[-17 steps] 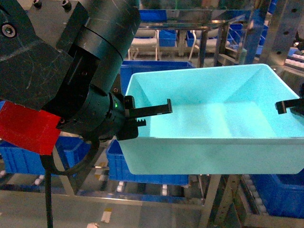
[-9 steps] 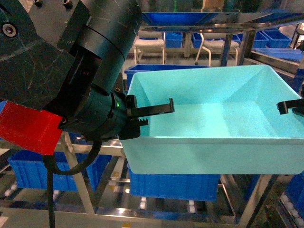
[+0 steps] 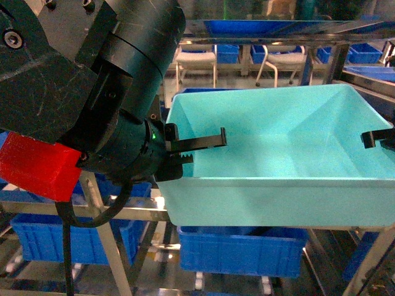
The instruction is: Organize blue bins on left shelf correctly
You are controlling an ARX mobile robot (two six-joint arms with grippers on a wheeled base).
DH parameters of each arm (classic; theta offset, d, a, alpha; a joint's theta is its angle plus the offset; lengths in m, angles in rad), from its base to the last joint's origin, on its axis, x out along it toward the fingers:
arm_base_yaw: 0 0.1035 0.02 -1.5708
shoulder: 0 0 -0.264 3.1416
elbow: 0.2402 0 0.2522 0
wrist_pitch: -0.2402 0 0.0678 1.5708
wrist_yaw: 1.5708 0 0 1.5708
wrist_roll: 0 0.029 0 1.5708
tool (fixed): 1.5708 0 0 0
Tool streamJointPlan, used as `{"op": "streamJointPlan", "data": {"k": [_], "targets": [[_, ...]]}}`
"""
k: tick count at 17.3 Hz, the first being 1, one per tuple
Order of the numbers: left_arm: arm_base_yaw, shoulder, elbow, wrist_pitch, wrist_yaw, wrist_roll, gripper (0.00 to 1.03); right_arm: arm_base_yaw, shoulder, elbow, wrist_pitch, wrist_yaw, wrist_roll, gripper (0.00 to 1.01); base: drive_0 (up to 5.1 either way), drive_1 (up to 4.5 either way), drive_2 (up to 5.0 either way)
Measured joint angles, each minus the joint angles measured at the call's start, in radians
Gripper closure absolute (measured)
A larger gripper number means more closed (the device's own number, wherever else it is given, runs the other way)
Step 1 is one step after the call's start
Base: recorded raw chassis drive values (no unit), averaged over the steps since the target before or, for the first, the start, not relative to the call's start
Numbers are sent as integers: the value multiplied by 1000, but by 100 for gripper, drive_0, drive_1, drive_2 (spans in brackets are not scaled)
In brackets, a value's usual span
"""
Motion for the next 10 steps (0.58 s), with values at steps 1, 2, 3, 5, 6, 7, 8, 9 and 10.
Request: {"op": "streamJointPlan", "data": {"k": [1,2,3,5,6,7,8,9,10], "targets": [[0,0,0,0,0,0,101,0,0,0,0,0,0,99,-303,527,-97],[-1,0,0,0,-2,0,101,0,0,0,1,1,0,99,0,0,0],[-1,0,0,2,-3,0,101,0,0,0,3,1,0,99,0,0,0],[5,0,0,2,0,0,101,5,0,1,4,0,0,99,0,0,0],[10,3,0,0,3,0,101,7,1,1,3,0,0,99,0,0,0],[13,3,0,-4,4,0,101,10,1,1,3,0,0,99,0,0,0],[14,3,0,-6,3,0,101,15,1,1,2,-1,0,99,0,0,0],[15,3,0,-6,1,0,101,14,1,1,2,-1,0,99,0,0,0],[13,3,0,-4,0,0,101,14,1,1,4,0,0,99,0,0,0]]}}
